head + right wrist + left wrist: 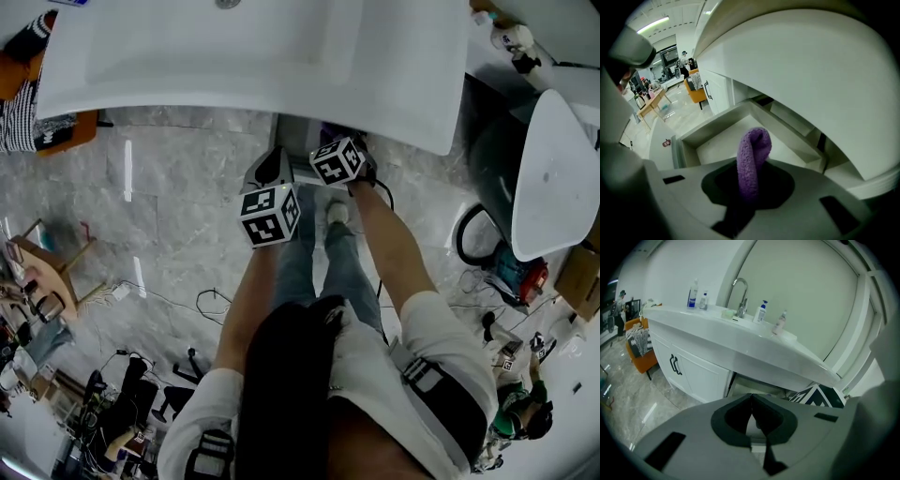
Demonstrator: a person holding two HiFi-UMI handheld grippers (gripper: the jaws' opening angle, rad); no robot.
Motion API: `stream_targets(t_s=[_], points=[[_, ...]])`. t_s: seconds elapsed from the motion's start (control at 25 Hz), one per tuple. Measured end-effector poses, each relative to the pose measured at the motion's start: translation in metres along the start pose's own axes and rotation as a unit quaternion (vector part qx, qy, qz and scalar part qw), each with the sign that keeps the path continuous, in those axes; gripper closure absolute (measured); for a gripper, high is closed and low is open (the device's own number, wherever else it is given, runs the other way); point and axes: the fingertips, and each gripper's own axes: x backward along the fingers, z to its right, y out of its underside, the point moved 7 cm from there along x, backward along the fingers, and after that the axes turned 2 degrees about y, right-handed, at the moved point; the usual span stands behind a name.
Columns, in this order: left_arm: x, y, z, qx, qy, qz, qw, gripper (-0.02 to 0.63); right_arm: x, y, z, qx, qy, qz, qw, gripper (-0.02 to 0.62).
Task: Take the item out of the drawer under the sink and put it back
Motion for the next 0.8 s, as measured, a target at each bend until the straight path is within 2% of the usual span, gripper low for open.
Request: stream_targets(t_s=[0.28, 0.44, 0.64, 0.8], points=[[-0.016, 0.004, -0.006, -0.003, -0.004, -0.019, 0.9998, 0.601, -0.013, 0.003, 0.0, 0.018, -0.01, -0.02, 1.0, 0.537], [-0.017, 0.004, -0.006, 0.003, -0.007, -0.017, 0.9998, 0.601, -0.019, 0.003, -0.005, 0.034, -0.019, -0.029, 0.999, 0.537], [-0.017, 0.003, -0.012, 0.013, -0.012, -0.016, 0.9997, 0.601, -0.024, -0.001, -0.007, 0.029, -0.025, -0.038, 0.999, 0.535], [-0.015, 0.001, -0.015, 0.016, -0.018, -0.012, 0.9996, 0.601, -0.025, -0.002, -0.008, 0.017, -0.053, -0.032, 0.998, 0.494]])
